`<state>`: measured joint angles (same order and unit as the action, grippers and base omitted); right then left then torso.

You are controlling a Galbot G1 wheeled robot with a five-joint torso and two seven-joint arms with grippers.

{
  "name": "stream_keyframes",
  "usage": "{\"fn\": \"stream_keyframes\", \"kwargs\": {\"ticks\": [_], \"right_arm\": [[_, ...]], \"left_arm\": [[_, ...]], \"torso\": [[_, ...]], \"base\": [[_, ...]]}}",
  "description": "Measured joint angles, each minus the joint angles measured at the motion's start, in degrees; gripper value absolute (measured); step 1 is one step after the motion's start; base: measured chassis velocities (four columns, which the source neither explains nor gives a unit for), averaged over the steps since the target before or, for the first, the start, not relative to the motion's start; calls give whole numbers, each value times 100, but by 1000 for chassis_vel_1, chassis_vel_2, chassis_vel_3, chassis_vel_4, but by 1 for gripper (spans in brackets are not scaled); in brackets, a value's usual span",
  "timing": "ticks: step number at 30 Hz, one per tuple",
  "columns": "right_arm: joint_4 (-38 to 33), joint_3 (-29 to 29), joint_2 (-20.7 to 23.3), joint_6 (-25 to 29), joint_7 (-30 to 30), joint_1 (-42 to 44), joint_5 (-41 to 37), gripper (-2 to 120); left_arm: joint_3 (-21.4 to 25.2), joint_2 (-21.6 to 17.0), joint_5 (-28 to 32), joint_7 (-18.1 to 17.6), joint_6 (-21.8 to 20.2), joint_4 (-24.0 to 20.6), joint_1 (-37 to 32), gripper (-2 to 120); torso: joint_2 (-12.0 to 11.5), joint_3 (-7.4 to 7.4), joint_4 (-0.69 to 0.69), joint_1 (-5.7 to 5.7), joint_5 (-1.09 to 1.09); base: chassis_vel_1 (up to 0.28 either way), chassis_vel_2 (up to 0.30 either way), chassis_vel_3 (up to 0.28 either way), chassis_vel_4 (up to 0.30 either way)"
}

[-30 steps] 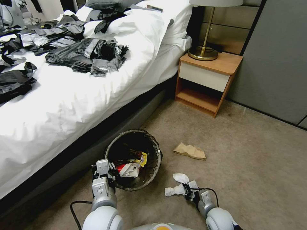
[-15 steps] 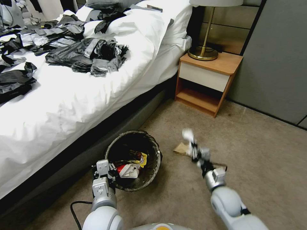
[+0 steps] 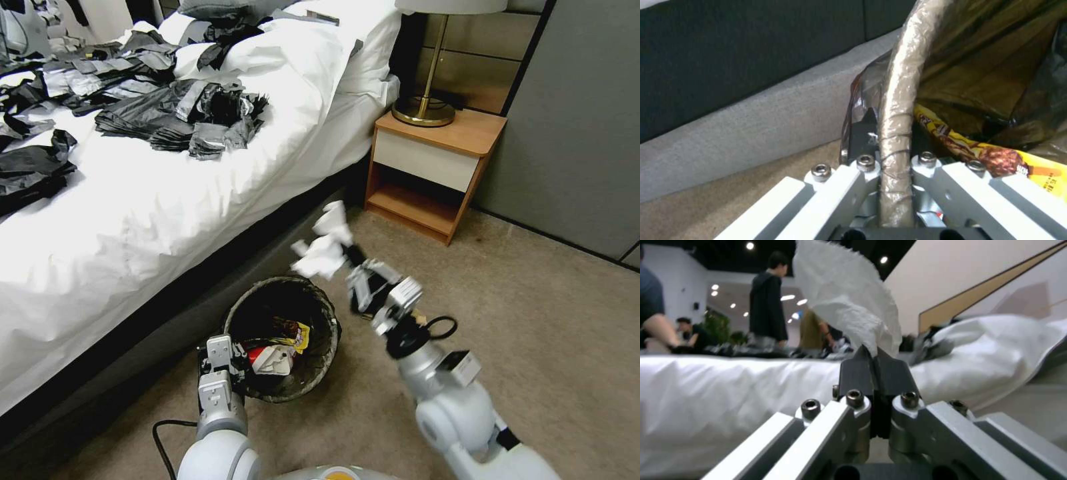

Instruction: Pick up the trash bin, then pick up the garbage from the floor and place it into the trash bin.

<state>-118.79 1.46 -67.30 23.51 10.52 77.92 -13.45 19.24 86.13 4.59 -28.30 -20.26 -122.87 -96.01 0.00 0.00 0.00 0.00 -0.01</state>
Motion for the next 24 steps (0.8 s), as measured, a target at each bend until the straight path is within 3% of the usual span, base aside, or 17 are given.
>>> {"fn": "stream_keyframes", "kwargs": {"ticks": [8, 24], "right_arm": [[964, -628, -74, -46, -125, -49, 200, 0], [1933, -380, -292, -79, -173, -259, 80, 0]], "left_arm": [[-29, 11, -10, 5, -9, -22, -21, 0], [-40, 5, -14, 13, -10, -147, -63, 0]], "torso": [[0, 0, 0, 0, 1], [0, 0, 0, 0, 1]], "base": [[0, 0, 0, 0], [0, 0, 0, 0]]}}
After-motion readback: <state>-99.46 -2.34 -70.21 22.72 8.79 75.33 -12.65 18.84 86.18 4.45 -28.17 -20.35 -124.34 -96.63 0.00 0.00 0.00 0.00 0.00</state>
